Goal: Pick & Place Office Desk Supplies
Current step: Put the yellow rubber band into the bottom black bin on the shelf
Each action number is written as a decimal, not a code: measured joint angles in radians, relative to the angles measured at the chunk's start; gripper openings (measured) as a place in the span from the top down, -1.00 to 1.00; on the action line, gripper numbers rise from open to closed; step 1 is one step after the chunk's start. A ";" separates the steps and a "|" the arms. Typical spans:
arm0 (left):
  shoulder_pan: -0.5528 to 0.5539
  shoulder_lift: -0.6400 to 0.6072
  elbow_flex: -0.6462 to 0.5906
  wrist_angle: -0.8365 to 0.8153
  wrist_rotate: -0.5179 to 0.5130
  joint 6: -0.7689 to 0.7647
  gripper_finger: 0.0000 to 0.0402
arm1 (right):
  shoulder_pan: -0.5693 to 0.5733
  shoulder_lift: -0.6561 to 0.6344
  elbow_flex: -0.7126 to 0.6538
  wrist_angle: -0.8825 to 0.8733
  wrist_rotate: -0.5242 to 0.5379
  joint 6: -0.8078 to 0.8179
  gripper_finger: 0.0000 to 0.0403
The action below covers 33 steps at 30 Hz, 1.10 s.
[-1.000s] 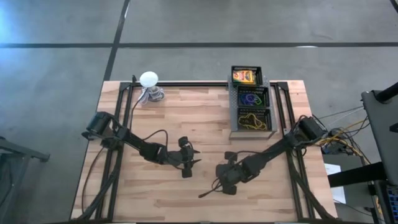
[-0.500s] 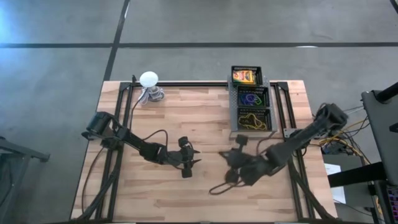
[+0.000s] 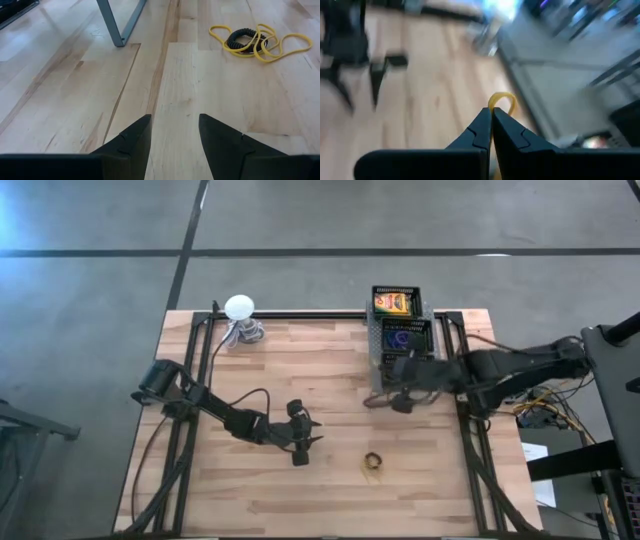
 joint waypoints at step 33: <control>0.000 0.000 0.000 0.000 0.000 0.000 0.16 | -0.018 -0.016 -0.044 -0.356 -0.129 0.356 0.37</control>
